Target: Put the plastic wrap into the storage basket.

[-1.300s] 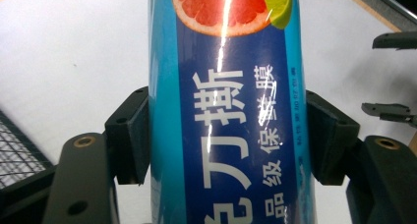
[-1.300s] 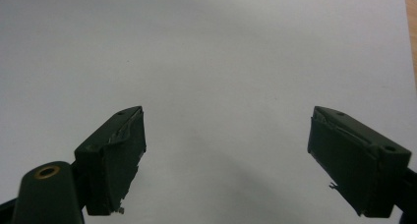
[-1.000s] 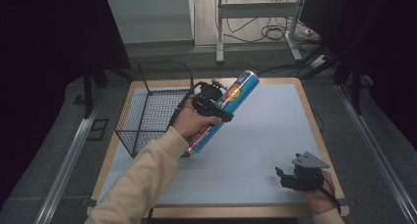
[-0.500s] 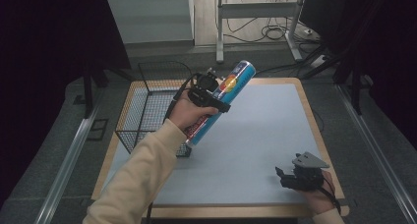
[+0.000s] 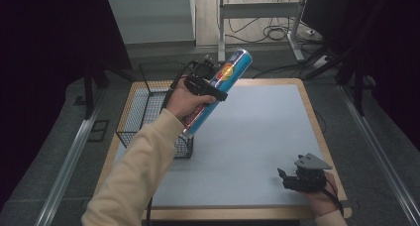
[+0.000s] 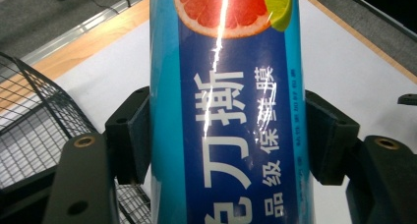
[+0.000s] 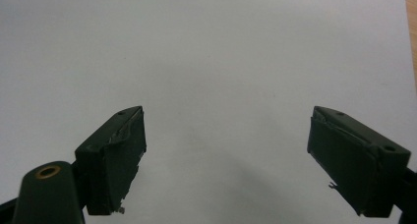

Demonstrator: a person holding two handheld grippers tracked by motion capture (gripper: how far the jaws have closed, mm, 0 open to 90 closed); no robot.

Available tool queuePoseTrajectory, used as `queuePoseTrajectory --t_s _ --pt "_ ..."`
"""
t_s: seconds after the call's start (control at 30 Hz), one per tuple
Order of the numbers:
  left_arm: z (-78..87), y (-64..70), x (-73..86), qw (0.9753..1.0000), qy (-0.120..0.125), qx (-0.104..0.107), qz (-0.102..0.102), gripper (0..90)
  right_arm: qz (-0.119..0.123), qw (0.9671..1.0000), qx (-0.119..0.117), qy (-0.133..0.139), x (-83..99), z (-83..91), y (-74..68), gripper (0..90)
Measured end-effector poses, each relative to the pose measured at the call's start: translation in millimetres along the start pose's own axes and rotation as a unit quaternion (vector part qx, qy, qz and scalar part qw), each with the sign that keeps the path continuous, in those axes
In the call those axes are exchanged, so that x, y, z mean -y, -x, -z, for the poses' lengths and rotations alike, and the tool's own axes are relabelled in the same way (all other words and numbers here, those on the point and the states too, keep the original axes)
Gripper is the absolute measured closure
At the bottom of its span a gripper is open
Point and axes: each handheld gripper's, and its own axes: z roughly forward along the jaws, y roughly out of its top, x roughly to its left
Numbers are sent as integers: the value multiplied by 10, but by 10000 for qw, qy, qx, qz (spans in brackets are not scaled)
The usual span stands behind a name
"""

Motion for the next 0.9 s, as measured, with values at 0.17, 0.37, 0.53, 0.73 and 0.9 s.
queuePoseTrajectory --t_s 0.17,0.37,0.53,0.73,0.9 --pt "25 -61 -26 10000 63 -46 49 317 3 10000 3 -6 2 -1 1 148" --pt "-13 -178 -27 9997 55 -170 159 317 17 10000 -11 8 -7 7 -17 148" --pt "-42 -301 -18 9992 85 -269 268 317 7 10000 -6 3 -2 9 -8 148" --pt "-62 -430 -4 9986 64 -395 360 317 14 10000 -11 -7 -1 3 -11 148" --pt "-74 -536 28 9979 22 -505 406 317 -8 10000 -4 11 -4 18 -14 148"
